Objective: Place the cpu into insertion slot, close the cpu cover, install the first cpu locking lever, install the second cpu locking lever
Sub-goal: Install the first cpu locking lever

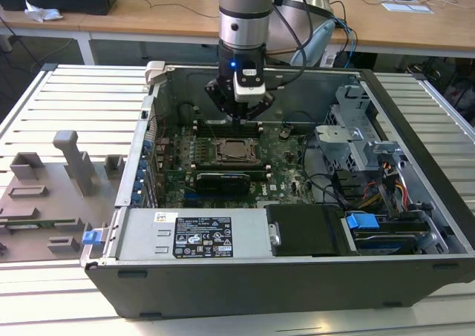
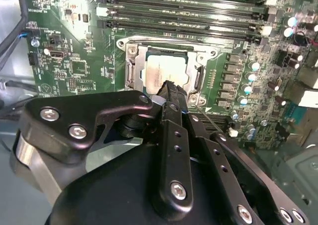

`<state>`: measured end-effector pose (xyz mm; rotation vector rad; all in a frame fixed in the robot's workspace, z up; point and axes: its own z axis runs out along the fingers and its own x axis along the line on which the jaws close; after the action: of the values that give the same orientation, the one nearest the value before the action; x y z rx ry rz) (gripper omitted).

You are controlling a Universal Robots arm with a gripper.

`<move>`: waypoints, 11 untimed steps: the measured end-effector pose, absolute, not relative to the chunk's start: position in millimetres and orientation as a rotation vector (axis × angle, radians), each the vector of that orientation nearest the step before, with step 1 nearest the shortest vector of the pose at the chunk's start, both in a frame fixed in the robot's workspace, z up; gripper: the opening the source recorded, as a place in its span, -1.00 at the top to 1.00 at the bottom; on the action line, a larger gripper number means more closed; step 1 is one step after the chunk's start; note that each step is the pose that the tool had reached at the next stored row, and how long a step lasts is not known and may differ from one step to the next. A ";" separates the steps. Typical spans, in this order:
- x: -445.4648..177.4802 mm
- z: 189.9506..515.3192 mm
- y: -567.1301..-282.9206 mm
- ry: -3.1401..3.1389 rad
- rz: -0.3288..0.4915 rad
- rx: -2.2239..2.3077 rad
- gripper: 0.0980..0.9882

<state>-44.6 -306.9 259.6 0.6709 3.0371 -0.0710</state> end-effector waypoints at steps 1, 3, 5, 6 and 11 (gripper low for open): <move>-44.7 259.7 -306.9 3.042 -0.071 0.647 0.98; -44.7 259.6 -306.9 3.050 -0.070 0.603 0.98; -44.7 259.7 -306.9 3.059 -0.069 0.554 0.98; -44.7 259.6 -306.9 3.064 -0.069 0.522 0.98; -44.7 259.6 -306.9 3.076 -0.067 0.438 0.98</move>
<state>-44.7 -306.9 259.6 0.4375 3.0761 -0.0672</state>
